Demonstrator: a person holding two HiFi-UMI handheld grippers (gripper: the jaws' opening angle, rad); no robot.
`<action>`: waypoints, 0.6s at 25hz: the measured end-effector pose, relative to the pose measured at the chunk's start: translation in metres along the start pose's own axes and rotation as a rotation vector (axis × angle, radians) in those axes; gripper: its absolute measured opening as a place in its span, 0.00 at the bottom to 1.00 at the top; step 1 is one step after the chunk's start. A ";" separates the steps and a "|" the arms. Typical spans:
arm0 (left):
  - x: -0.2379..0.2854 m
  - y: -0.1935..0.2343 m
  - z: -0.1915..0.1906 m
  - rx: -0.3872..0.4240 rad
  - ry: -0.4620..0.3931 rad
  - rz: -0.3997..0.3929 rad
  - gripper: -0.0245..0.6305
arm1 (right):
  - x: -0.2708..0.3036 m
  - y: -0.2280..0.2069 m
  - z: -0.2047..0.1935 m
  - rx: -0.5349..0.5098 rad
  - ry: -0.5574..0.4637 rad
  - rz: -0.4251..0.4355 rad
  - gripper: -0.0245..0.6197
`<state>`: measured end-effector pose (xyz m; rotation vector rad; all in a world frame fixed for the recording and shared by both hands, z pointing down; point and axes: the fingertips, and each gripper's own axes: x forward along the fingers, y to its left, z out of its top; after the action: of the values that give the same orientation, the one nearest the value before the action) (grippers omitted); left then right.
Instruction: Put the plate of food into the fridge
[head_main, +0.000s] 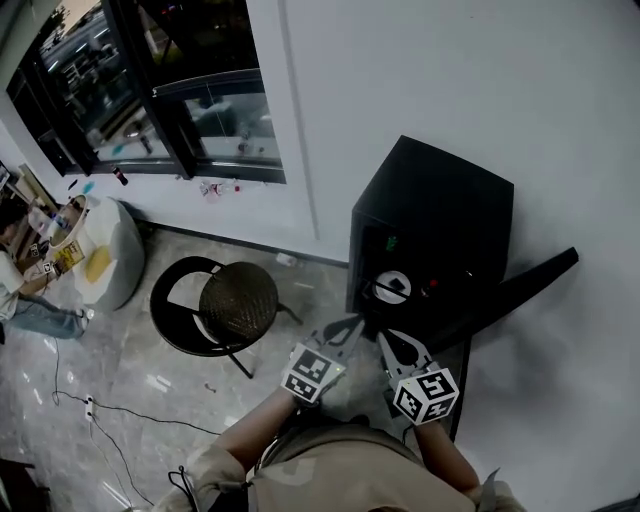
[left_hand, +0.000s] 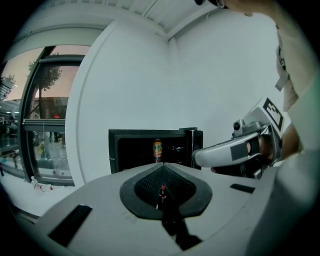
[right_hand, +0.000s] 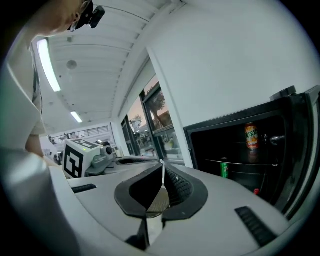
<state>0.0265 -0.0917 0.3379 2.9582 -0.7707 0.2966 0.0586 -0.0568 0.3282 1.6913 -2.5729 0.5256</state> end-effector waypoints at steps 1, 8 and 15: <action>-0.002 -0.003 0.003 0.014 -0.005 0.002 0.06 | -0.004 0.002 0.001 -0.001 -0.002 0.004 0.08; -0.016 -0.024 0.021 0.088 -0.042 0.048 0.06 | -0.030 0.011 0.005 -0.024 -0.014 0.009 0.08; -0.028 -0.038 0.028 0.044 -0.053 0.086 0.06 | -0.046 0.012 0.002 -0.015 -0.015 0.031 0.08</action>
<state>0.0254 -0.0488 0.3040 2.9902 -0.9118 0.2444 0.0676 -0.0124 0.3141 1.6602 -2.6100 0.4951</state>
